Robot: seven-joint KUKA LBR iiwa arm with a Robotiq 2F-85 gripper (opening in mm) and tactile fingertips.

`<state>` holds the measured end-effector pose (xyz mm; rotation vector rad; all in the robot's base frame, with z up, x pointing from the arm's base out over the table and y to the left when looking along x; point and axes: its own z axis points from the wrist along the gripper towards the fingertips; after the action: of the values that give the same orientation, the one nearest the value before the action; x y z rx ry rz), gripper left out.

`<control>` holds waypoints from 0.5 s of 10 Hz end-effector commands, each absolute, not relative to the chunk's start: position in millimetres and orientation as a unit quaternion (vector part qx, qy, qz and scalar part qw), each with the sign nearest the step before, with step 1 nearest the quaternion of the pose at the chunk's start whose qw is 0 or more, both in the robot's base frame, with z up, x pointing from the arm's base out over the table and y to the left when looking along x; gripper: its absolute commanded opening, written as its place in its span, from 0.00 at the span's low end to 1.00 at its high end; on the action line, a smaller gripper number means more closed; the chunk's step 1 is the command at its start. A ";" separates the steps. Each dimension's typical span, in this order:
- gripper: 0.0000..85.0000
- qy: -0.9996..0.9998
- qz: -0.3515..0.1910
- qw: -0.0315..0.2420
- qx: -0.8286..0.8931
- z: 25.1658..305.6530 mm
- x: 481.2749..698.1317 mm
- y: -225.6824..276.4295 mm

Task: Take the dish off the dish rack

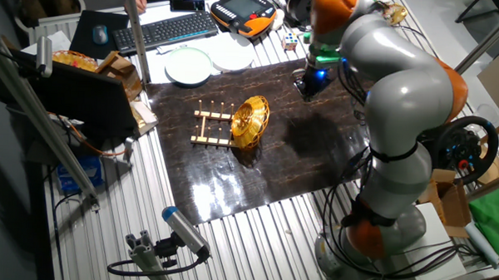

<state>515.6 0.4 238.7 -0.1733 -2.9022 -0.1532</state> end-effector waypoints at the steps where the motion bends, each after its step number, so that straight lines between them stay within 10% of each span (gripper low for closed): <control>1: 0.01 -0.983 -0.126 0.118 -0.064 238.3 515.7 0.5; 5: 0.01 -0.973 -0.173 0.113 -0.099 238.0 517.5 6.3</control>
<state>518.8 6.7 238.1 -0.2865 -2.8676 -0.4097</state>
